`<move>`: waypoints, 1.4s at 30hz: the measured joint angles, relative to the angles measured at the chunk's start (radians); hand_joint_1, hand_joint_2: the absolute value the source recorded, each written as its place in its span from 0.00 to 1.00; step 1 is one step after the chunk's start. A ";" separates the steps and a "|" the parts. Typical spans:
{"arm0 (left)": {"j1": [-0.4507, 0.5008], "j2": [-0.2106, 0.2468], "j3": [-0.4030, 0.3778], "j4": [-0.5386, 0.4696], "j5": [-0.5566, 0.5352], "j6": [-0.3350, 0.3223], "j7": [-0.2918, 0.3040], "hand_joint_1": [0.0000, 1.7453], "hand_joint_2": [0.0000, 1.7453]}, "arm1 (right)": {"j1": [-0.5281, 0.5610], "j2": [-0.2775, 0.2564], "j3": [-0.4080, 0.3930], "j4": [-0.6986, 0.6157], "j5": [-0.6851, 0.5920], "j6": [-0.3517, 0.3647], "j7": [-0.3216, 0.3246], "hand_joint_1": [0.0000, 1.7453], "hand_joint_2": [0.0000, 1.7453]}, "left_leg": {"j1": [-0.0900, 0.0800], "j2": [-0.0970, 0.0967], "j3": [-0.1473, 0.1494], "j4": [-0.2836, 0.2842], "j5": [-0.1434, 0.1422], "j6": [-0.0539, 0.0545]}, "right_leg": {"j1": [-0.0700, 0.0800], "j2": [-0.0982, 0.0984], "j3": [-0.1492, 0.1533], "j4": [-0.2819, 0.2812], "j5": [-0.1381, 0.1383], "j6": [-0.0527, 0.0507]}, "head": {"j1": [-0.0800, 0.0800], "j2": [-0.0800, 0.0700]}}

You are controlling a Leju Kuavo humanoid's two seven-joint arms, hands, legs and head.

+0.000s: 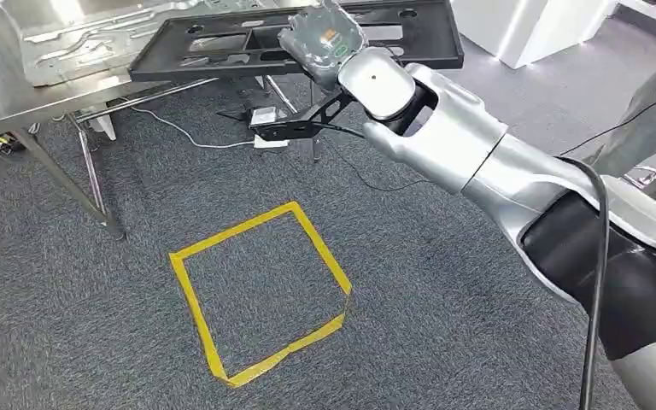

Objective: Take the parts from the cabinet and place them on the table.

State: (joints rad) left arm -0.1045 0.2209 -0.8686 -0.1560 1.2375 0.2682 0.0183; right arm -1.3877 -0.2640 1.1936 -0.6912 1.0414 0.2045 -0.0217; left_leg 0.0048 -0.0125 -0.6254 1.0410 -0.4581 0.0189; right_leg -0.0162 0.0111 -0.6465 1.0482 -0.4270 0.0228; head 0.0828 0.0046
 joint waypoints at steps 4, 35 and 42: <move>0.003 -0.001 0.000 0.000 0.001 0.002 0.004 0.00 1.00 | 0.006 -0.002 0.000 0.000 -0.011 -0.002 0.001 1.00 1.00 | 0.006 0.001 -0.007 -0.001 -0.010 -0.018 | 0.001 -0.004 0.002 -0.007 0.005 -0.026 | 0.001 0.000; -0.002 -0.002 0.000 0.000 0.008 -0.007 0.000 0.00 1.00 | 0.013 -0.018 0.000 -0.003 -0.014 -0.009 -0.006 1.00 1.00 | -0.003 0.101 0.015 -0.008 -0.014 -0.013 | 0.010 -0.042 -0.009 -0.005 0.011 -0.023 | 0.001 0.000; 0.004 -0.002 0.000 0.000 0.008 -0.010 -0.010 0.00 1.00 | 0.015 -0.009 0.000 -0.008 0.018 -0.010 0.001 1.00 1.00 | 0.006 0.021 -0.139 0.273 -0.114 -0.023 | 0.017 -0.041 -0.007 -0.008 0.009 -0.042 | -0.001 0.000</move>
State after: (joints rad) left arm -0.1008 0.2190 -0.8690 -0.1560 1.2455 0.2586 0.0084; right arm -1.3724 -0.2728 1.1933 -0.6992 1.0590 0.1946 -0.0210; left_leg 0.0107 0.0087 -0.7646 1.3143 -0.5718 -0.0042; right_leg 0.0004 -0.0297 -0.6531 1.0401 -0.4183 -0.0189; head 0.0816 0.0042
